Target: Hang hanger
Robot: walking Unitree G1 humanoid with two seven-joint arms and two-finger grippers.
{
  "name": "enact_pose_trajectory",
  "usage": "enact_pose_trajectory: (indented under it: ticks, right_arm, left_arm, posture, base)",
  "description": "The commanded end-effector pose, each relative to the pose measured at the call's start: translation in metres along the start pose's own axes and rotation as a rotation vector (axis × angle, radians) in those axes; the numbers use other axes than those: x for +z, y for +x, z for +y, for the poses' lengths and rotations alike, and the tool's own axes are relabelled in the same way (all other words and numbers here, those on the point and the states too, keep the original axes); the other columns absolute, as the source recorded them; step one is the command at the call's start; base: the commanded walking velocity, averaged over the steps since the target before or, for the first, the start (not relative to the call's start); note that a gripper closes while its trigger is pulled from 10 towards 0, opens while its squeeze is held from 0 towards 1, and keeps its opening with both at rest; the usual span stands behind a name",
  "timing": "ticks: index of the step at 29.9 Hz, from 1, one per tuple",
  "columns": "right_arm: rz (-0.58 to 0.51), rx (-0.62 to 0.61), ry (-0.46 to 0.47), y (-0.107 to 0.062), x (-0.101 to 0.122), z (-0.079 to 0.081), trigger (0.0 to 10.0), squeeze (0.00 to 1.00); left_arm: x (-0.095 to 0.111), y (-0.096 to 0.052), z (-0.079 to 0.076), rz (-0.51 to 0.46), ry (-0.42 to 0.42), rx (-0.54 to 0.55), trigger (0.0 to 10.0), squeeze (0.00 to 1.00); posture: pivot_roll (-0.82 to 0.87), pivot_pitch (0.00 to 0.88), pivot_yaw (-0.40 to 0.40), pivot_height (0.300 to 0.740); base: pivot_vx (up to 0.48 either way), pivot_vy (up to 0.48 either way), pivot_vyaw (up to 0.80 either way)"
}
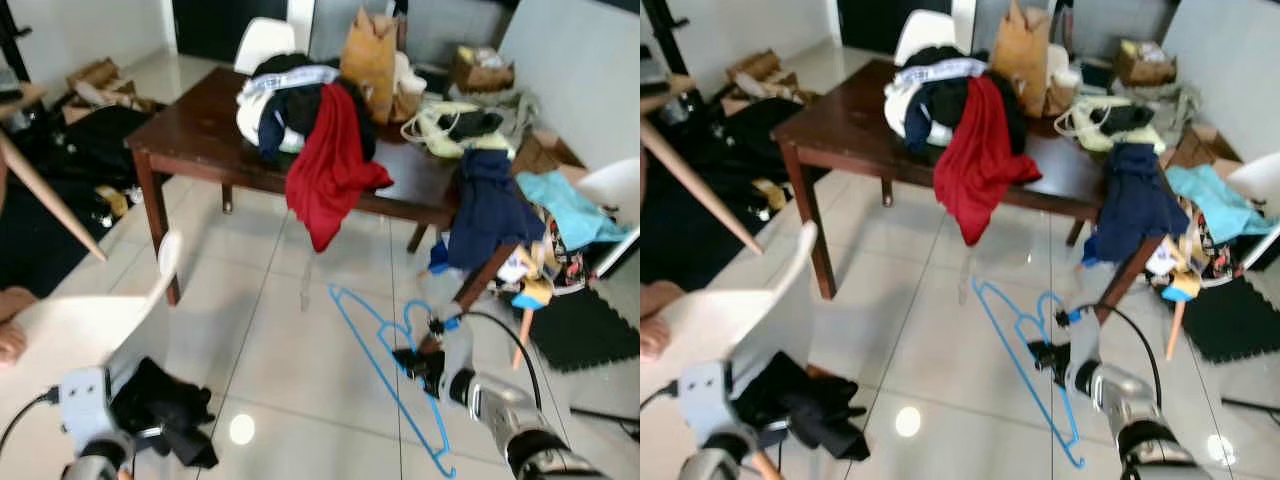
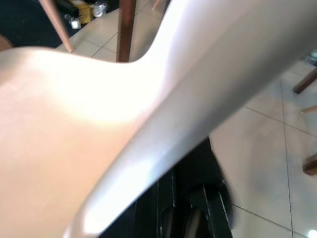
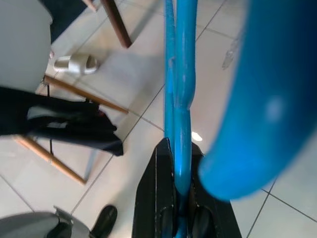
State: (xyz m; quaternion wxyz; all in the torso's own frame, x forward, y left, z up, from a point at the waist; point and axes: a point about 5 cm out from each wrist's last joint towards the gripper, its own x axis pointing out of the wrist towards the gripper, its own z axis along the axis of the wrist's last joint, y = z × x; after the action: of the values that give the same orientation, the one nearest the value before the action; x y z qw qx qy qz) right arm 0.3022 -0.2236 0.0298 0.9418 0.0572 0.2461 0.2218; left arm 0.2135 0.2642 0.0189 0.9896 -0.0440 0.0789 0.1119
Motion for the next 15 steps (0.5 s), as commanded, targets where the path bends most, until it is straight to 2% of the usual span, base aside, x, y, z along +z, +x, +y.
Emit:
enact_pose_trajectory:
  ticks: [1,15]
  right_arm:
    - [0.017,-0.037,0.046,-0.0064,-0.0063,-0.0074,10.0,0.0]
    - [0.024,-0.036,0.057,-0.0041,-0.0054,-0.0058,10.0,0.0]
  left_arm:
    - [0.0055,0.0025,-0.0004,-0.022,0.006,-0.003,10.0,0.0]
    - [0.0063,0.0048,-0.0003,-0.017,0.006,-0.006,10.0,0.0]
  posture:
    - [0.04,0.035,-0.122,0.74]
    - [0.05,0.029,-0.12,0.74]
  base:
    - [0.0,0.0,-0.8]
    - [0.0,0.0,-0.8]
